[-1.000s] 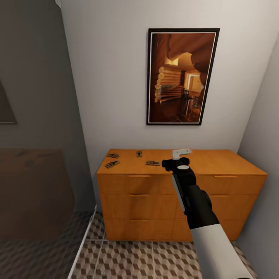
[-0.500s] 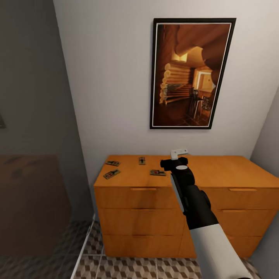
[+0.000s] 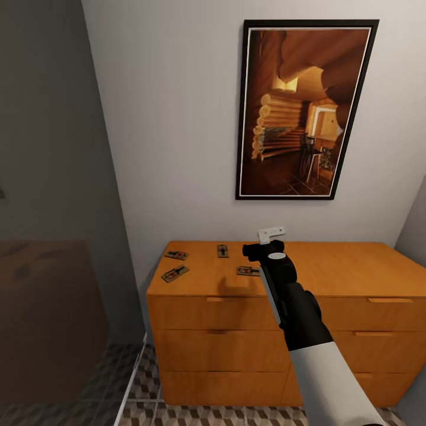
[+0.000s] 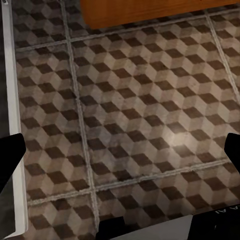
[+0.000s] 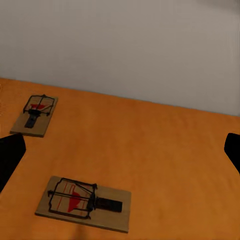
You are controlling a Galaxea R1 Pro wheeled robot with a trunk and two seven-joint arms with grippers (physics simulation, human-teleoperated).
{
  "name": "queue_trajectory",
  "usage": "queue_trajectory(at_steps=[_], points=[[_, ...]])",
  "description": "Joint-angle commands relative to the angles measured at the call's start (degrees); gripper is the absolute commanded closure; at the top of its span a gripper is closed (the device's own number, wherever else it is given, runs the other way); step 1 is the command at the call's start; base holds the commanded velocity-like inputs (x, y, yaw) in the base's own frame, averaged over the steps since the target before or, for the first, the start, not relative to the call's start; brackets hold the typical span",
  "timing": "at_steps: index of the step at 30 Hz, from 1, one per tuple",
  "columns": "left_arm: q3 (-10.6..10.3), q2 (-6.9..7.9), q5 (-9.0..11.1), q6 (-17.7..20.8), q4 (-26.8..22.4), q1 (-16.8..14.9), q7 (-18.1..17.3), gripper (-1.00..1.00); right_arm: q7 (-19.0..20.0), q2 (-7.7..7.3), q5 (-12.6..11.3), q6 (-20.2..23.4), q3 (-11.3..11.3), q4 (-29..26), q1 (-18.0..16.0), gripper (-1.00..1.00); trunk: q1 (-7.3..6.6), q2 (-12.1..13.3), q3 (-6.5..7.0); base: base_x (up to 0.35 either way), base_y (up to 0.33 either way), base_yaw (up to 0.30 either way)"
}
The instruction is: Take the four mousetraps from the cabinet in the bathroom and place them on the bathroom floor. Make sure all four end up on the same floor surface, and ensure that at least two of them are either under or directly next to the same bathroom sink.
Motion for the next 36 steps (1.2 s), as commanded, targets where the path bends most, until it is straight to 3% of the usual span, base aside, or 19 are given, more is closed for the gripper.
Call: queue_trajectory(at_steps=[1,17,36], points=[[-0.2,0.02,0.1,-0.2,0.0,0.0,0.0,-1.00,-0.3,0.00,-0.1,0.3,0.1,0.0,0.0,-1.00,0.00,0.0,-0.06,0.006,0.003,0.000],[-0.2,-0.08,0.1,-0.2,0.0,0.0,0.0,-1.00,0.0,0.00,-0.4,0.2,0.2,3.1,0.0,-1.00,0.00,0.0,-0.06,0.001,0.000,0.000],[-0.2,-0.10,0.0,-0.2,0.6,0.0,0.0,-1.00,0.0,0.00,-0.4,0.1,2.3,5.0,0.0,-1.00,0.00,0.0,-0.06,0.000,0.000,0.000]])
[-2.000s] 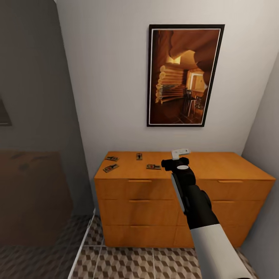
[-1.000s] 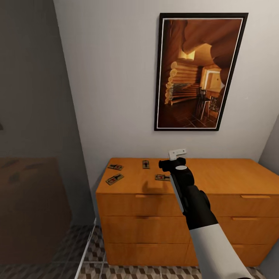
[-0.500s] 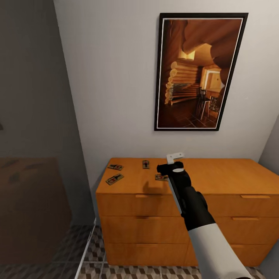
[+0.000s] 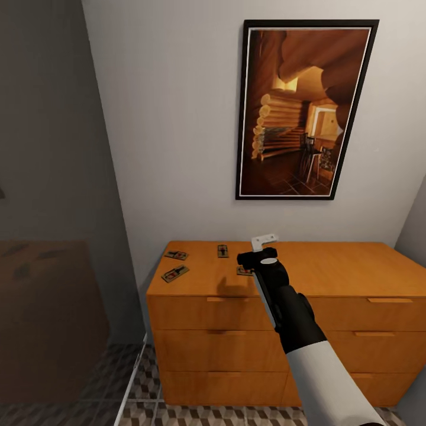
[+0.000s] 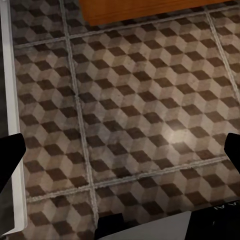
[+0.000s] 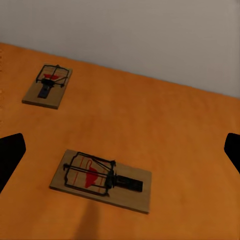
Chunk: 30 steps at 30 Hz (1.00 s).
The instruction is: Take the four mousetraps from the cabinet in the bathroom and place them on the bathroom floor. Make sure all four end up on the same floor surface, and ensure that at least two of them are either under or directly next to the same bathroom sink.
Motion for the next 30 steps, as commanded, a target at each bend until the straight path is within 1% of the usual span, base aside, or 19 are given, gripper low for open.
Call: queue_trajectory(at_steps=[1,5,9,10,14,17,30], points=[[-0.2,0.03,0.1,-0.2,0.0,0.0,0.0,-1.00,-0.3,0.00,-0.1,0.3,0.2,-0.1,0.0,-1.00,0.00,0.0,-0.06,0.000,0.000,0.000],[-0.2,0.01,0.1,-0.2,0.0,0.0,0.0,-1.00,-0.2,0.00,-0.7,0.3,0.3,-0.8,0.0,-1.00,0.00,0.0,-0.06,0.000,0.000,0.000],[-0.2,0.02,0.1,-0.1,0.1,0.0,0.0,-1.00,-0.1,0.00,-2.5,0.1,0.3,-1.6,0.0,-1.00,0.00,0.0,-0.06,0.000,0.000,0.000],[-0.2,0.02,0.1,-0.1,0.1,0.0,0.0,-1.00,0.2,0.00,-3.4,-0.1,0.3,-1.8,0.0,-1.00,0.00,0.0,-0.06,0.000,0.000,0.000],[-0.2,0.03,0.1,-0.1,0.1,0.0,0.0,-1.00,0.7,0.00,-5.7,-0.3,0.3,-2.0,0.0,-1.00,0.00,0.0,-0.06,0.000,0.000,0.000],[-0.2,0.03,0.1,-0.1,0.1,0.0,0.0,-1.00,0.9,0.00,-6.6,-0.4,0.3,-2.1,0.0,-1.00,0.00,0.0,-0.06,0.000,0.000,0.000],[-0.2,0.02,0.1,-0.1,0.1,0.0,0.0,-1.00,1.3,0.00,-7.2,-0.9,0.2,-2.1,0.0,-1.00,0.00,0.0,-0.06,0.000,0.000,0.000]])
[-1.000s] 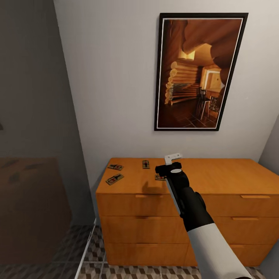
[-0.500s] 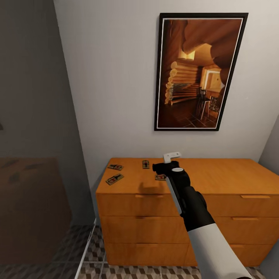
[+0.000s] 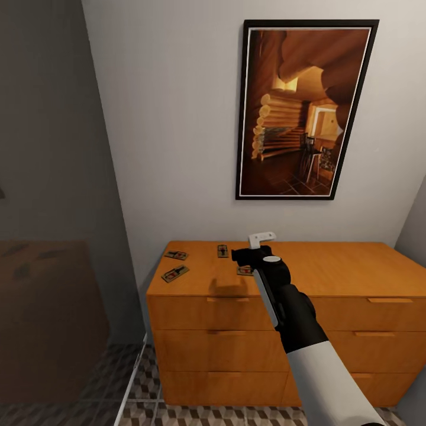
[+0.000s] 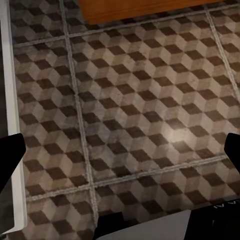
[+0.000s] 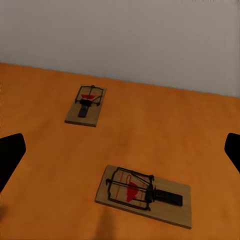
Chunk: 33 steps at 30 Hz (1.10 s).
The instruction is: Take the four mousetraps from the cabinet in the bathroom and place them on the bathroom floor. Make sure all four end up on the same floor surface, and ensure that at least two of them are either under or directly next to the same bathroom sink.
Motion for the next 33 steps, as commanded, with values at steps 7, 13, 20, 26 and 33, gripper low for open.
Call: queue_trajectory(at_steps=[7,13,20,26,33], points=[[-0.2,0.02,0.1,-0.2,0.0,0.0,0.0,-1.00,0.0,0.01,0.5,-1.1,0.2,-0.2,0.0,-1.00,0.00,0.0,-0.06,0.065,0.000,0.000],[-0.2,0.03,0.1,-0.2,-0.1,0.0,0.0,-1.00,0.0,0.01,0.5,-1.4,0.2,-0.2,0.0,-1.00,0.00,0.0,-0.06,0.213,0.000,0.000],[-0.2,0.01,0.1,-0.2,-0.1,0.0,-0.1,-1.00,-0.1,0.01,0.5,-1.4,0.2,-0.2,0.0,-1.00,0.00,0.0,-0.06,0.264,0.000,0.000],[-0.2,0.03,0.1,-0.2,-0.1,0.0,-0.2,-1.00,-0.2,0.01,0.5,-1.3,0.2,-0.2,0.0,-1.00,0.00,0.0,-0.07,0.262,0.000,0.000],[-0.2,0.03,0.1,-0.2,-0.1,0.0,-0.2,-1.00,-0.3,0.01,0.5,-1.3,0.2,-0.1,0.0,-1.00,0.00,0.0,-0.40,0.185,0.000,0.000]])
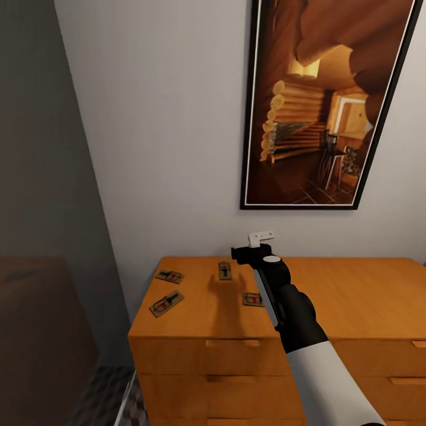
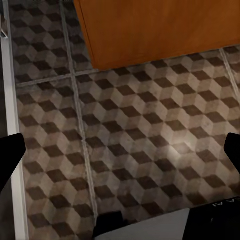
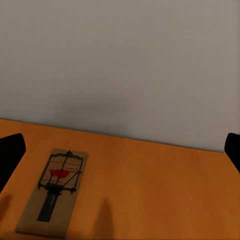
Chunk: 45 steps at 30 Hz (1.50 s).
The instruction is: Take the four mousetraps from the cabinet in the bathroom and place them on the bathroom floor. Make sure all four end up on the same floor surface, and ensure that at least two of them are either under or directly next to the same bathroom sink.
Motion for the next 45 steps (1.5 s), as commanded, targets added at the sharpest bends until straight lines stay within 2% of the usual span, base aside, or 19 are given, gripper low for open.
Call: queue_trajectory(at_steps=[1,31,45], points=[[-0.2,0.03,0.1,-0.2,0.0,0.0,0.0,-1.00,0.0,0.00,0.5,0.4,0.1,0.0,0.0,-1.00,0.01,0.0,-0.14,0.131,0.000,0.000],[-0.2,0.03,0.1,-0.2,0.0,0.0,0.0,-1.00,0.2,0.00,0.4,0.4,0.1,0.1,0.0,-1.00,0.01,0.0,-2.83,0.064,0.000,0.000],[-0.2,0.03,0.1,-0.3,0.0,0.0,-0.1,-1.00,0.2,0.00,0.4,0.4,0.1,0.2,0.0,-1.00,0.01,0.0,-3.09,0.001,0.000,0.000]])
